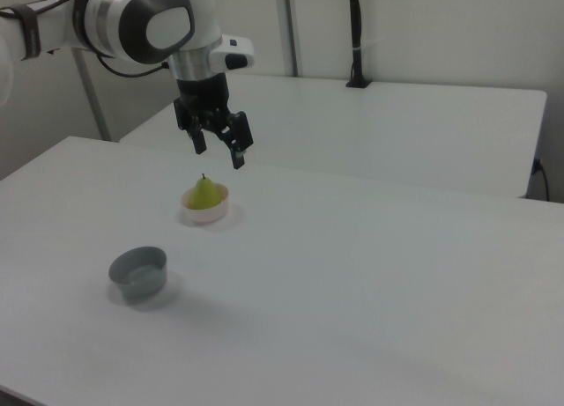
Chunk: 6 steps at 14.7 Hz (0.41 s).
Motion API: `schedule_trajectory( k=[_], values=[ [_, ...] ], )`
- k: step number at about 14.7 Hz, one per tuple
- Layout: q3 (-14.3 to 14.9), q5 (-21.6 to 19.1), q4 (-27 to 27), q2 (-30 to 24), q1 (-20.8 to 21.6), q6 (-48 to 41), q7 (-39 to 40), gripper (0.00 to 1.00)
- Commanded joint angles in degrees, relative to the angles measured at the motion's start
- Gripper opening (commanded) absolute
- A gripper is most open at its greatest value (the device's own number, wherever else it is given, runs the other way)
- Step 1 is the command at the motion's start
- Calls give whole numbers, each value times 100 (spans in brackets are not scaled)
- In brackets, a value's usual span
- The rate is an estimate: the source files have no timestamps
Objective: Place the pear in the bowl
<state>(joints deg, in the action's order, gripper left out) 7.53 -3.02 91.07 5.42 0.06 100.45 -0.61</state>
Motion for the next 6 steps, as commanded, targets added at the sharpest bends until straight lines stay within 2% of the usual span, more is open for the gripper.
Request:
schedule_trajectory(
  k=[1, 6],
  values=[
    [-50, 82, 244, -208, -24, -218, 44, 100],
    [-15, 74, 25, -67, -41, -333, 0, 100]
  ],
)
